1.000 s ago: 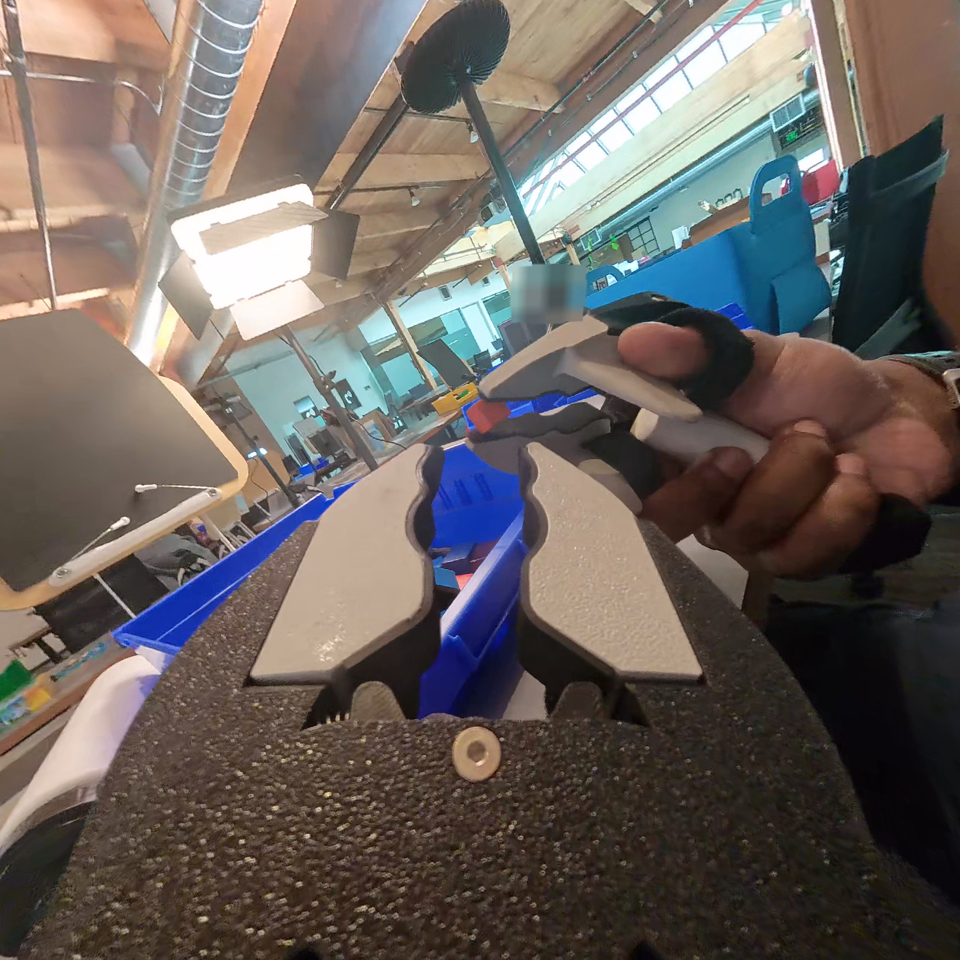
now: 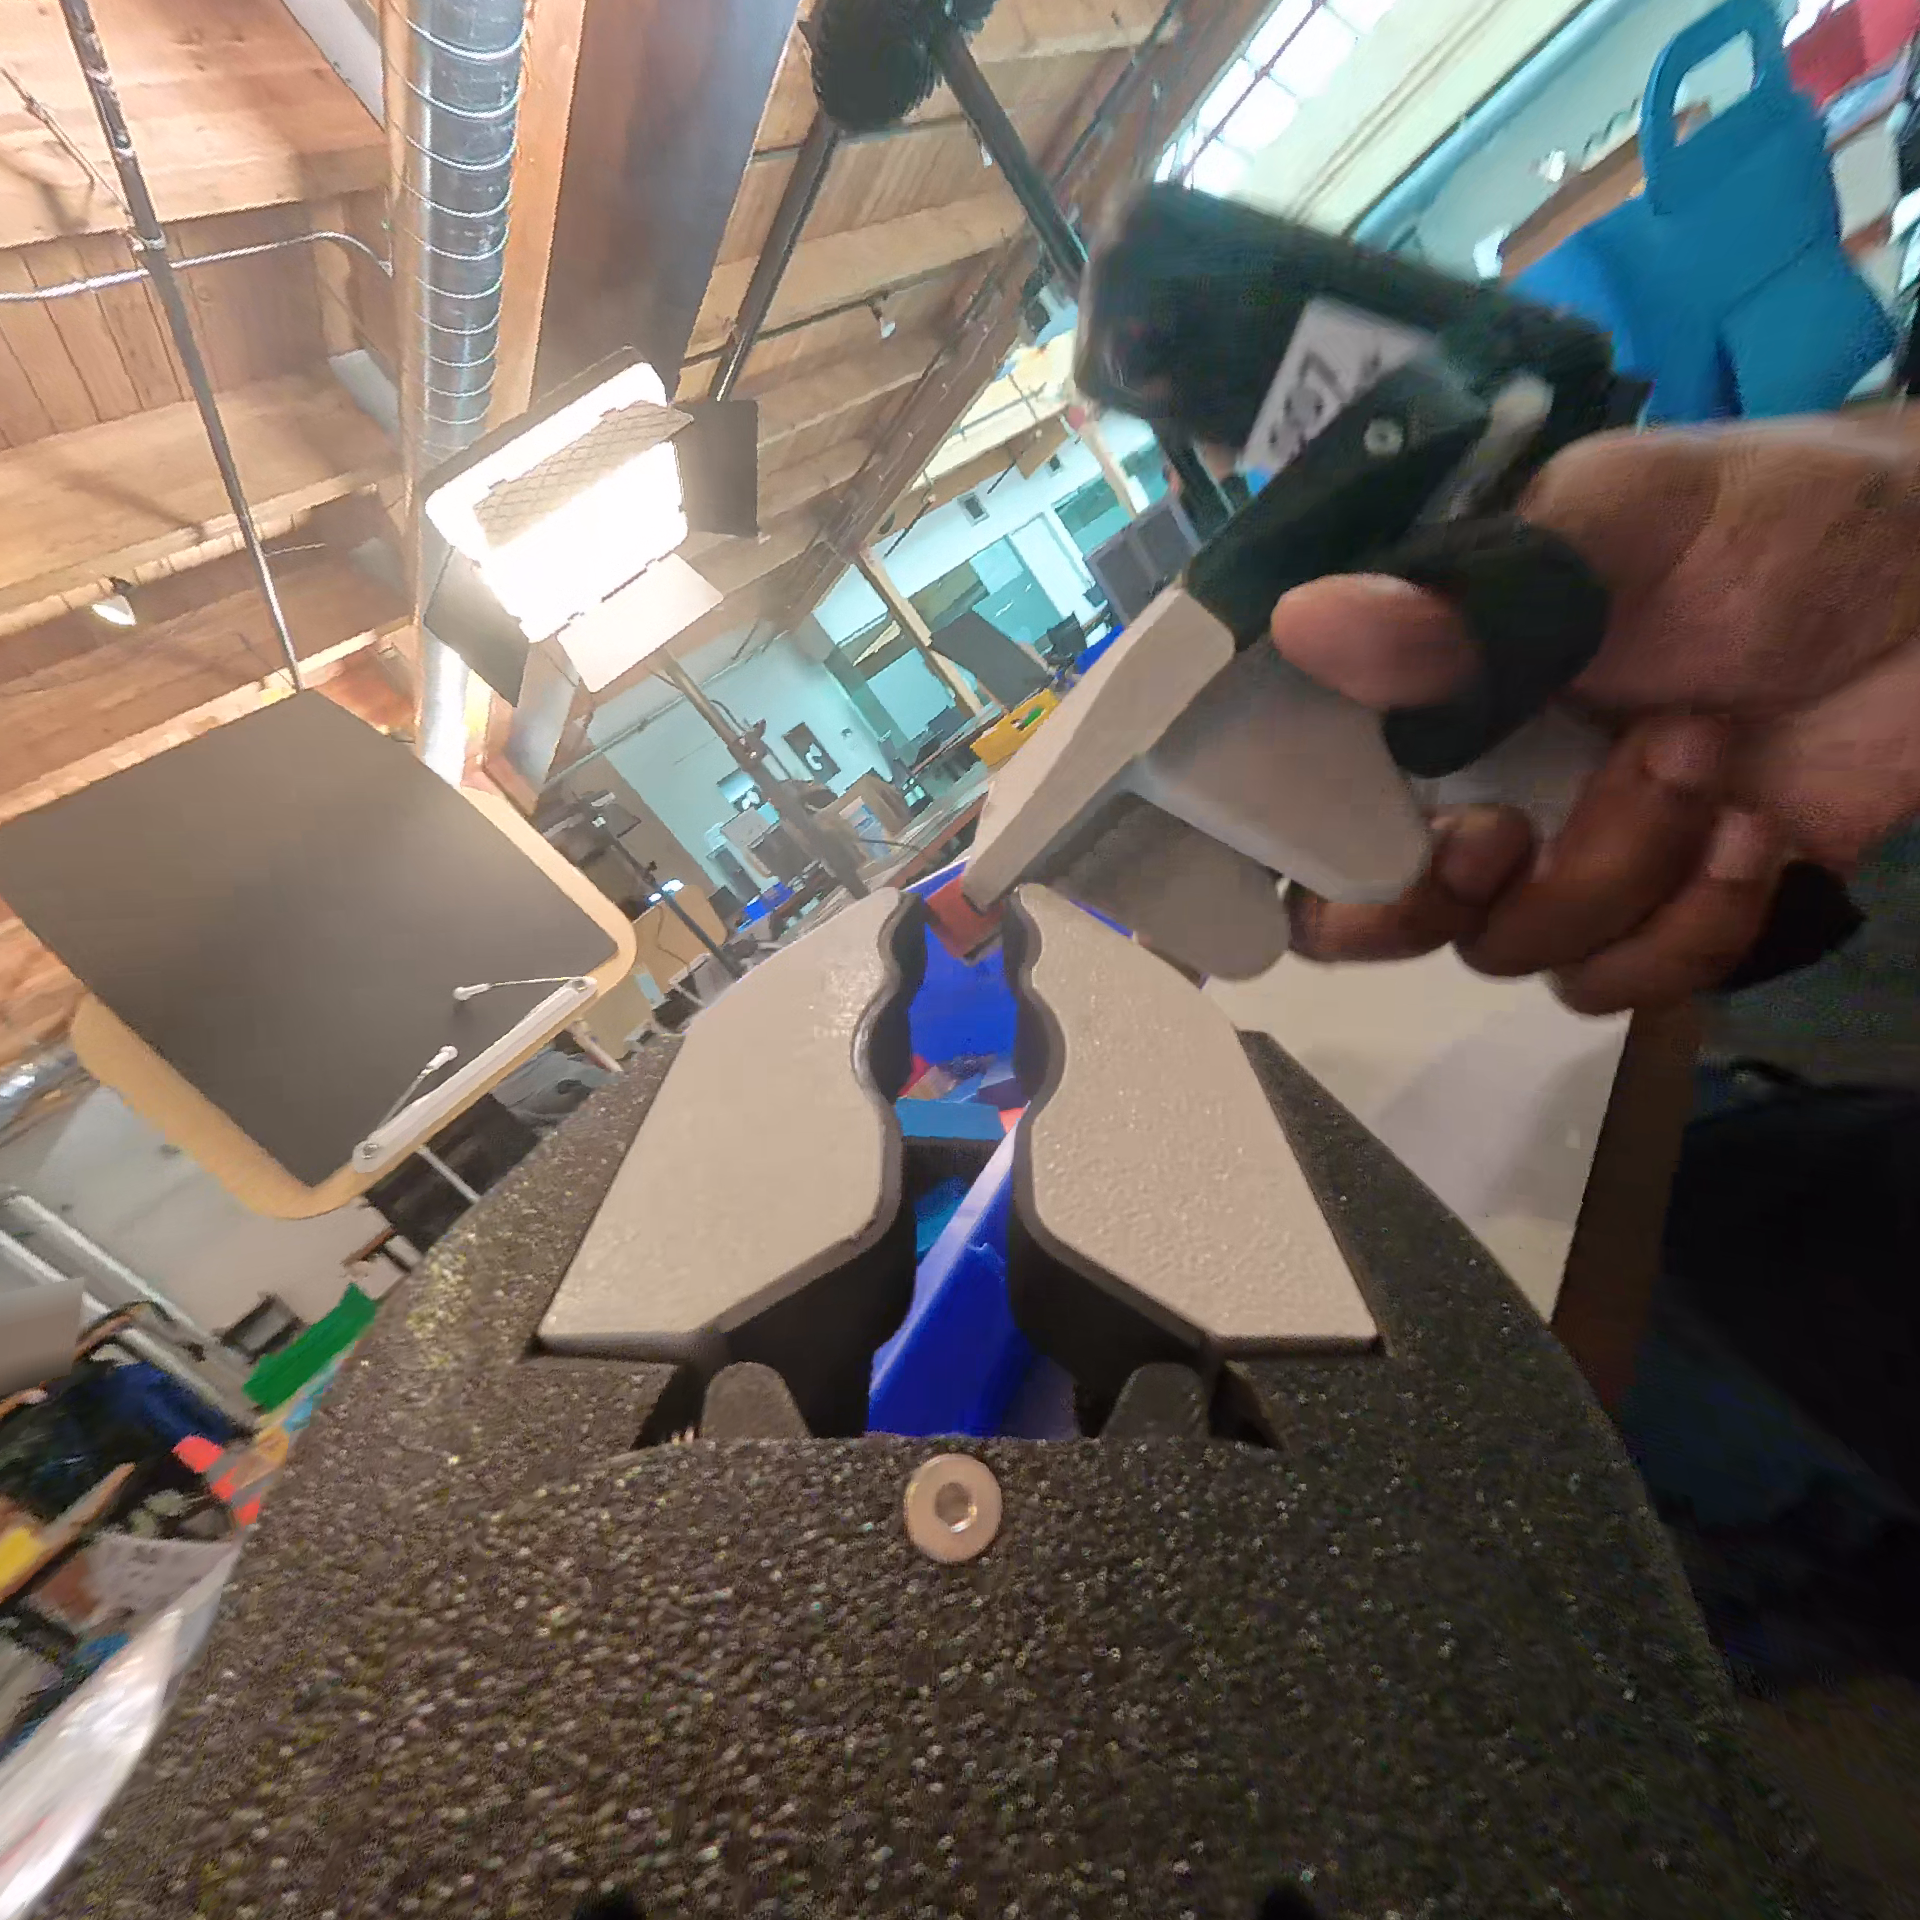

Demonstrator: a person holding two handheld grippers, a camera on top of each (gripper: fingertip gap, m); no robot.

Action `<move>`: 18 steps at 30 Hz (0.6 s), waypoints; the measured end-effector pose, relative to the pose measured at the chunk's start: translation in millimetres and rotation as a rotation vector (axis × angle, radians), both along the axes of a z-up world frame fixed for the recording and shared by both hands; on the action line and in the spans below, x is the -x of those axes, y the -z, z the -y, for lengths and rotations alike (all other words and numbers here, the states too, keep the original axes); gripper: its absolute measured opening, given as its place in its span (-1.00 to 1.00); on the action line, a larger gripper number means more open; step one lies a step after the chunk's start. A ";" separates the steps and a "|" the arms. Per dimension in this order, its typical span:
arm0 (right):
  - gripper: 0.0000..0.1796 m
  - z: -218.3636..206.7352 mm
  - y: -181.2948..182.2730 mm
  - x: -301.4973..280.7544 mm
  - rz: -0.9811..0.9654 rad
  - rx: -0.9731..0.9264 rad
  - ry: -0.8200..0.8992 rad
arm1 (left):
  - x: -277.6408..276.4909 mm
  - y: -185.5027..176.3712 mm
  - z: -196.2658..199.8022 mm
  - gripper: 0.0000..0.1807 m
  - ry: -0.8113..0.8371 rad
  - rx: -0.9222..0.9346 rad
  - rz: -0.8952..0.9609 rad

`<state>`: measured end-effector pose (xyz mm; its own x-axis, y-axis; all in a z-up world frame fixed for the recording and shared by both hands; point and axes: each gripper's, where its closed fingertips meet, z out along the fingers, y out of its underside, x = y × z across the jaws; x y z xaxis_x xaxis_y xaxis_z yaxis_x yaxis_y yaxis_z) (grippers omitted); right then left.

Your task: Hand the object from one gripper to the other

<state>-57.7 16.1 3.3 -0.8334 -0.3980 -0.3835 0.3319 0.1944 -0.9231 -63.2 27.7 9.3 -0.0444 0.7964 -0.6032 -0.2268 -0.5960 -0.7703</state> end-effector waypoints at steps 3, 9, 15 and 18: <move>-0.68 -2.9 1.7 3.5 -0.176 -0.032 0.071 | 1.7 3.5 0.2 -0.84 -0.051 0.084 0.007; -0.72 -12.3 -0.1 -5.9 -0.227 -0.066 0.016 | -4.5 1.3 -9.1 -0.84 -0.013 0.163 -0.031; -0.85 -18.6 -1.9 -18.3 -0.164 -0.071 -0.085 | -10.9 -0.8 -15.2 -0.84 0.031 0.201 -0.057; -0.89 -19.8 -1.2 -22.1 -0.145 -0.075 -0.115 | -12.0 0.1 -17.6 -0.84 0.048 0.212 -0.058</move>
<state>-35.6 35.9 4.5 -0.8328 -0.4685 -0.2949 0.1681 0.2936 -0.9410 -51.1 45.3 9.2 -0.0491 0.6544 -0.7545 -0.2990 -0.7304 -0.6141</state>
